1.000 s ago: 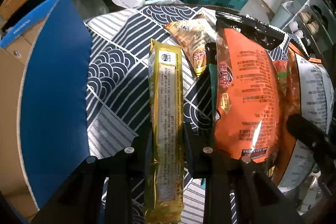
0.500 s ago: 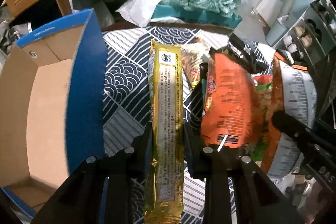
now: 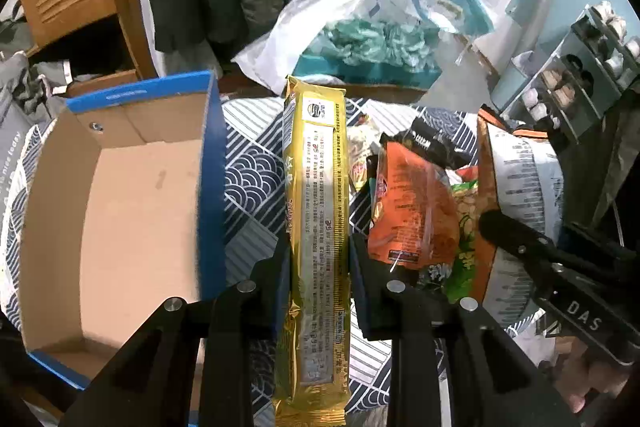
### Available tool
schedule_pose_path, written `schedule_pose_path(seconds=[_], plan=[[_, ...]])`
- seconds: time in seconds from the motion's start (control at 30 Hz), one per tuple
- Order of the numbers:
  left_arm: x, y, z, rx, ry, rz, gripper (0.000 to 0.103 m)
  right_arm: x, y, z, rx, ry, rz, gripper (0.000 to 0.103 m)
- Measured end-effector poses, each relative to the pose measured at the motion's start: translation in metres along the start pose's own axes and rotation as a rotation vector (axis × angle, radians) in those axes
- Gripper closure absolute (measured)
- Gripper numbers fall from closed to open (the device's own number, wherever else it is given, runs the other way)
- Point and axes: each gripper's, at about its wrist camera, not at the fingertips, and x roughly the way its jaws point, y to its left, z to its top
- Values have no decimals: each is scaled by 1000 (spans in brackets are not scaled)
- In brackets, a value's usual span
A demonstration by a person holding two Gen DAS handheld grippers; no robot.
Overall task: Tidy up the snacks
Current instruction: 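Carry both packets over the cardboard box and lower them inside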
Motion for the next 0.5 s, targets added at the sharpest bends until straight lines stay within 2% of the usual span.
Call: schedule_pose_path(seconds=[0.5], plan=[[-61,44,-1,-53,-92,-18,76,-16,53,12,-69,-33,49,68]])
